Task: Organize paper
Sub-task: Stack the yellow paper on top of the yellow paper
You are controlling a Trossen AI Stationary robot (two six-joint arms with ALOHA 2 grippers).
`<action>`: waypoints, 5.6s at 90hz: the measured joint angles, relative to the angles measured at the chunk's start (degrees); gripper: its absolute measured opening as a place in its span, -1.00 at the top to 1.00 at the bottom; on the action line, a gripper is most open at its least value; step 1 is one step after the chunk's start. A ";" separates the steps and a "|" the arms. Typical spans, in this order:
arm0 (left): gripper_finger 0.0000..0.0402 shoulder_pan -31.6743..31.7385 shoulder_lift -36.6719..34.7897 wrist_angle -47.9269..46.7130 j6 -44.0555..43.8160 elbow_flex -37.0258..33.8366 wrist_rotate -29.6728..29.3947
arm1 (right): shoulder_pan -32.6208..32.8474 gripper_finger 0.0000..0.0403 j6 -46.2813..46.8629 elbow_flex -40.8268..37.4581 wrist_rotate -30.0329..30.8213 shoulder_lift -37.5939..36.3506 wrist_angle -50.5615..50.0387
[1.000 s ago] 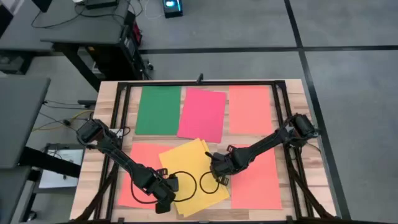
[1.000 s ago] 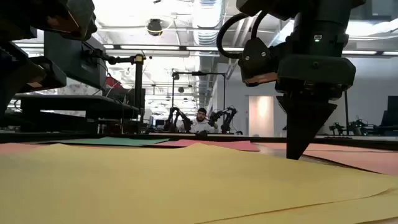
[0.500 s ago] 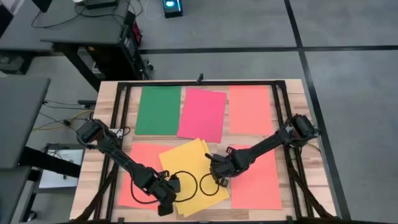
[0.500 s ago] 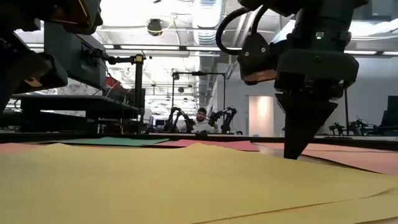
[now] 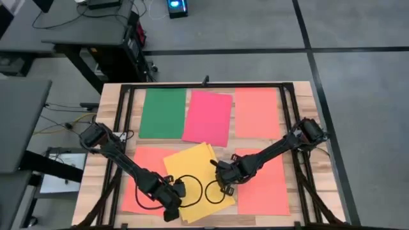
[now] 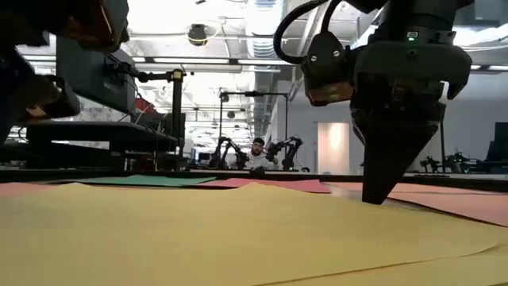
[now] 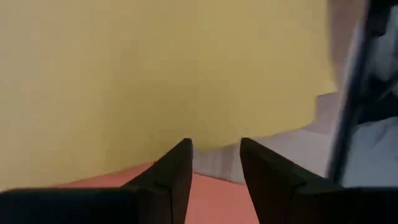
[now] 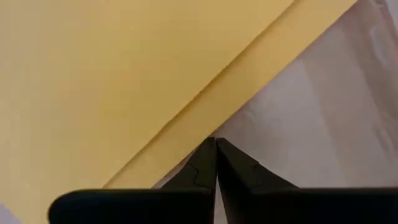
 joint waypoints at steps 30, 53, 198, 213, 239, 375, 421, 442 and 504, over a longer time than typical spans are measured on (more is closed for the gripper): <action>0.40 0.51 3.94 1.33 1.88 1.47 5.51 | 0.00 1.00 -0.03 0.02 -0.51 0.00 -0.04; 0.40 2.19 4.02 0.66 5.51 1.79 5.23 | 0.39 1.00 0.37 0.02 -2.63 0.00 -0.04; 0.40 5.53 -3.55 -17.36 4.05 -5.24 -1.80 | -7.16 1.00 -2.76 -0.09 -2.75 -1.84 -6.35; 0.40 4.96 -3.49 -16.20 -0.01 -6.54 -1.45 | -7.21 1.00 -2.78 -0.07 -2.73 -1.88 -6.29; 0.40 3.13 -4.53 -17.58 -2.69 -6.64 -1.44 | -7.21 1.00 -2.76 -0.04 -2.74 -1.92 -6.32; 0.40 18.83 -8.79 -19.41 22.27 -6.05 -1.52 | -16.23 1.00 -12.39 0.15 -3.22 -0.74 -6.81; 0.40 21.92 -8.79 -13.87 30.95 -8.52 0.12 | -16.08 1.00 -19.35 -0.02 -2.96 -0.49 -3.93; 0.40 21.94 -8.79 -13.12 33.03 -8.52 0.10 | -14.95 1.00 -22.37 -0.02 -1.79 -0.40 -2.96; 0.40 23.89 -8.81 -13.25 34.59 -8.52 -1.92 | -10.70 1.00 -18.43 0.13 -1.88 -0.33 -3.75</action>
